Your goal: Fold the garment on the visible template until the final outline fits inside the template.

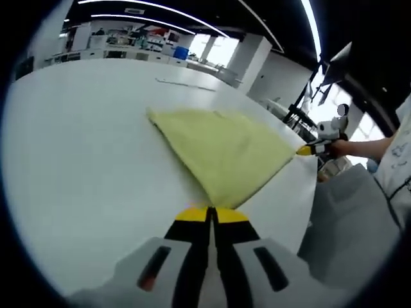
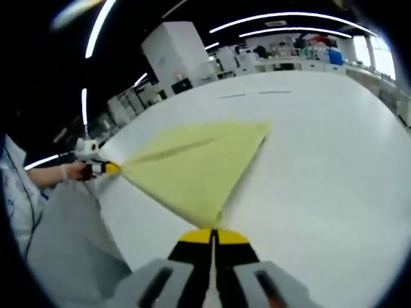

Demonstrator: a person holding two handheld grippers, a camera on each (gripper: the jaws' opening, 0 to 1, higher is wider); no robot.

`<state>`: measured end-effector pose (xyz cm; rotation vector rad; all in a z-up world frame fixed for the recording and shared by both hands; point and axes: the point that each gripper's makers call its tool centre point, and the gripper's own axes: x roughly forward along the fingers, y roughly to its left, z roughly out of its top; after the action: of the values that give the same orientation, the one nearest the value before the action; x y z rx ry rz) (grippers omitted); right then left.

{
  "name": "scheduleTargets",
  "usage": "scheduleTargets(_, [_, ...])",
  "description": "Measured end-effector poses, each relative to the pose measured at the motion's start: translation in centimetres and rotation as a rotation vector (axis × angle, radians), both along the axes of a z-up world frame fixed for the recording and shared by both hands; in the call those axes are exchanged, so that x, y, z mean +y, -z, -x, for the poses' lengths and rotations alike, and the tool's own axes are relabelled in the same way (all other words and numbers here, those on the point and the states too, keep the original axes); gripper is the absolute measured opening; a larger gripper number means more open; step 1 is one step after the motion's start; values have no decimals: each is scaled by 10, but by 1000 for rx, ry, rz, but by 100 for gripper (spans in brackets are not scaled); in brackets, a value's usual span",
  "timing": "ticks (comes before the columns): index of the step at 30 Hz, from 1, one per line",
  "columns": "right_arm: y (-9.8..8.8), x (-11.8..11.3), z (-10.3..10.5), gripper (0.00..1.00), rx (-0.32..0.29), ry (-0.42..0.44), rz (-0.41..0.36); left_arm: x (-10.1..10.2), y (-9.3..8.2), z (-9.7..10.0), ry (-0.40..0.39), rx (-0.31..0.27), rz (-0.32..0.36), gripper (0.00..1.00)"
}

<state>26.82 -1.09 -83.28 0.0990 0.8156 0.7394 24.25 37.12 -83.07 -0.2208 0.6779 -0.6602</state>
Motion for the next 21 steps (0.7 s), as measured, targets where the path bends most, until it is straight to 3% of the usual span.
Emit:
scheduleTargets(3, [-11, -2, 0, 8, -17, 12, -20, 4, -13, -2, -23, -33, 8, 2])
scheduleTargets(6, [-18, -5, -2, 17, -44, 11, -15, 5, -23, -3, -35, -58, -4, 14])
scheduleTargets(10, [-26, -8, -5, 40, -82, 24, -9, 11, -28, -4, -16, -85, -22, 28])
scheduleTargets(18, [-29, -12, -9, 80, -113, 63, -5, 11, -30, -1, -9, -87, -66, 80])
scheduleTargets(21, [-31, -12, -12, 99, -127, 83, -10, 9, -27, 1, -12, -69, -69, 93])
